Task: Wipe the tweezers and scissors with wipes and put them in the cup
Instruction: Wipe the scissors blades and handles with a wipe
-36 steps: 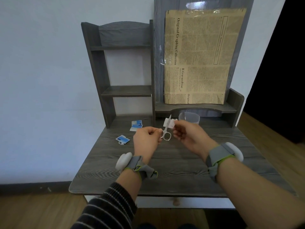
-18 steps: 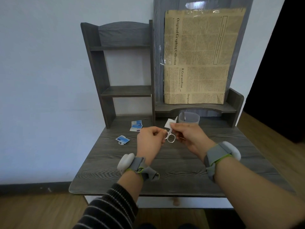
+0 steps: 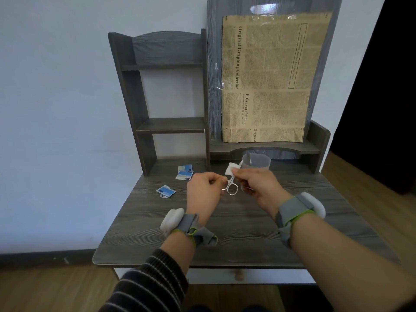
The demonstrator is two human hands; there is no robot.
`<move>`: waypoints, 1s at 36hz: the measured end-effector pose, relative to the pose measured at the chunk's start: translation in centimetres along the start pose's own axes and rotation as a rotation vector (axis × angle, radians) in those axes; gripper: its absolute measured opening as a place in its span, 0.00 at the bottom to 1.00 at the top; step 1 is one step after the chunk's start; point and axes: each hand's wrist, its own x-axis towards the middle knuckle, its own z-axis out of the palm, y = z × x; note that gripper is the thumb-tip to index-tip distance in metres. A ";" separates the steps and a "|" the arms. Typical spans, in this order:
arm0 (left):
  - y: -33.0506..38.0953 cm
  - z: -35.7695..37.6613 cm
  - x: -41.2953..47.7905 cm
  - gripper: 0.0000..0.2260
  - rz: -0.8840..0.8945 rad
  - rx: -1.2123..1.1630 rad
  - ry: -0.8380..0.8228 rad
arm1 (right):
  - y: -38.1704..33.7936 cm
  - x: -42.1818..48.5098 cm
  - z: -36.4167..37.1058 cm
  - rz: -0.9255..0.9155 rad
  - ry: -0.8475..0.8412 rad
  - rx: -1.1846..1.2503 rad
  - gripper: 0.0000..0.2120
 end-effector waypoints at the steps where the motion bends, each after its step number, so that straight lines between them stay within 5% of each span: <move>1: -0.1 0.1 0.0 0.06 -0.010 -0.010 0.003 | 0.1 -0.1 0.0 -0.004 -0.004 -0.004 0.07; 13: 0.2 0.3 0.0 0.09 -0.196 -0.139 -0.023 | 0.0 -0.1 0.0 -0.038 0.061 0.088 0.07; 36: 0.9 0.1 0.0 0.10 -0.080 -0.007 0.066 | 0.2 -0.6 0.4 0.017 -0.040 0.056 0.08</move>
